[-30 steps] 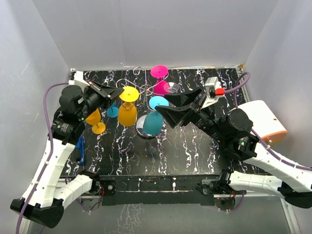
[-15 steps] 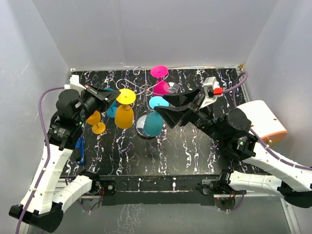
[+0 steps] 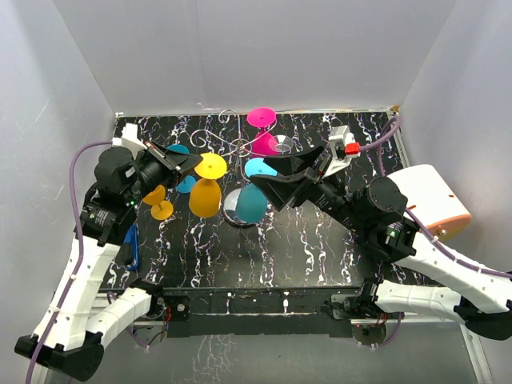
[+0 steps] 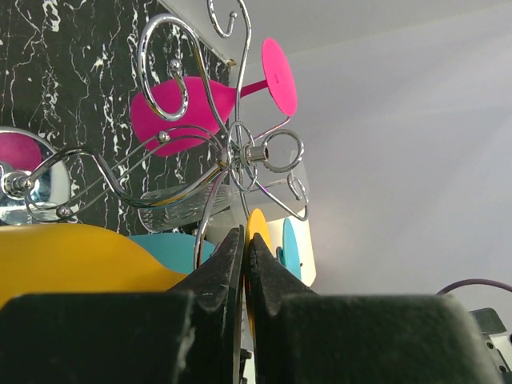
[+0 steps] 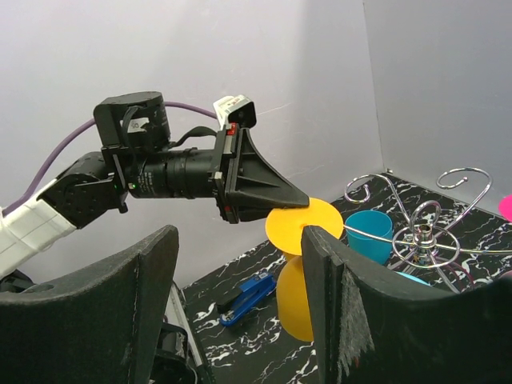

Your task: Place the wine glass upside down on the wine glass rack

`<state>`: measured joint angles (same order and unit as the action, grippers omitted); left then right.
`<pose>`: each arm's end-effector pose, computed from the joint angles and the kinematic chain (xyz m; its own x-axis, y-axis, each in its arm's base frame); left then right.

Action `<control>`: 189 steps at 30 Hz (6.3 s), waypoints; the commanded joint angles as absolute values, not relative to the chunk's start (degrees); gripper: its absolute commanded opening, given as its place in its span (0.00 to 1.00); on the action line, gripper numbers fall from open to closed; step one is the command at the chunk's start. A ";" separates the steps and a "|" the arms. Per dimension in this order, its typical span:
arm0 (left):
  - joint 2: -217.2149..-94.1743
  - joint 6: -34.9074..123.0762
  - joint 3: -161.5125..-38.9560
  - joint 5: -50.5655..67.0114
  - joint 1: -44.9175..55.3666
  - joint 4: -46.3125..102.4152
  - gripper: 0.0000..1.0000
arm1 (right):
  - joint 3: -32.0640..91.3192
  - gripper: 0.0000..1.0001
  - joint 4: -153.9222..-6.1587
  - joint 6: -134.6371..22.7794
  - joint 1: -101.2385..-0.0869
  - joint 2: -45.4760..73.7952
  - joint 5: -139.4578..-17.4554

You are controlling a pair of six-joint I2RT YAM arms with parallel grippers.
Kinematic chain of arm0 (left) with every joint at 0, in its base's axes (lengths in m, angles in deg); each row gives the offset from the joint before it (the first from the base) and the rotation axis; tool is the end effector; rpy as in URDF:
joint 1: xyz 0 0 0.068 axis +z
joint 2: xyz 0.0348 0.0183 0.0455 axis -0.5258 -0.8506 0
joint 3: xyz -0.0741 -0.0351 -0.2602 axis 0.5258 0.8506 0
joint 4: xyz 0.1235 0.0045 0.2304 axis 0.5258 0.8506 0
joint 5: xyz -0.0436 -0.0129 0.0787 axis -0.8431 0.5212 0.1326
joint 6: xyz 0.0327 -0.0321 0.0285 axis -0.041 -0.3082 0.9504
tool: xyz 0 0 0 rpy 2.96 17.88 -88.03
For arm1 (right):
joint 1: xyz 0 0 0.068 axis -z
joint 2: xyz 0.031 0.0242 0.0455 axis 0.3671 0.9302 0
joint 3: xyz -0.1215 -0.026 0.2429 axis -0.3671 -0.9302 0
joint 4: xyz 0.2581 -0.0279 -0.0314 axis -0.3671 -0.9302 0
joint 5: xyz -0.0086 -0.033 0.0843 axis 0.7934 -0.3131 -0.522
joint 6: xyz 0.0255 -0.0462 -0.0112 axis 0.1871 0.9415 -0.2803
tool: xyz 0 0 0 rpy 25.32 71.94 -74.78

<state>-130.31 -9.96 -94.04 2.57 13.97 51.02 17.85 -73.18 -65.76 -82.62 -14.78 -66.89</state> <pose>0.1666 -0.0624 0.4315 -0.5111 -0.7648 -0.3924 0.1421 0.3751 -0.9160 0.0939 0.1651 0.4643 -0.0981 0.4133 -0.9053 -0.8493 0.4393 0.2927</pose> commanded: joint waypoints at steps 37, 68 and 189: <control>-134.84 -2.75 -100.62 -0.74 14.05 53.56 0.21 | 17.71 0.61 -69.51 -65.36 -82.88 -15.26 -65.10; -144.83 25.16 -102.29 37.02 17.86 74.94 0.35 | 17.42 0.61 -76.63 -70.68 -82.88 -16.47 -59.34; -119.30 11.14 -105.51 -11.61 29.02 32.00 0.00 | 51.57 0.33 -62.90 -137.35 -82.53 25.91 -50.34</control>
<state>-120.39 11.50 -105.80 -8.03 29.53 36.85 49.74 -67.13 -136.95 -82.62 26.29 -51.50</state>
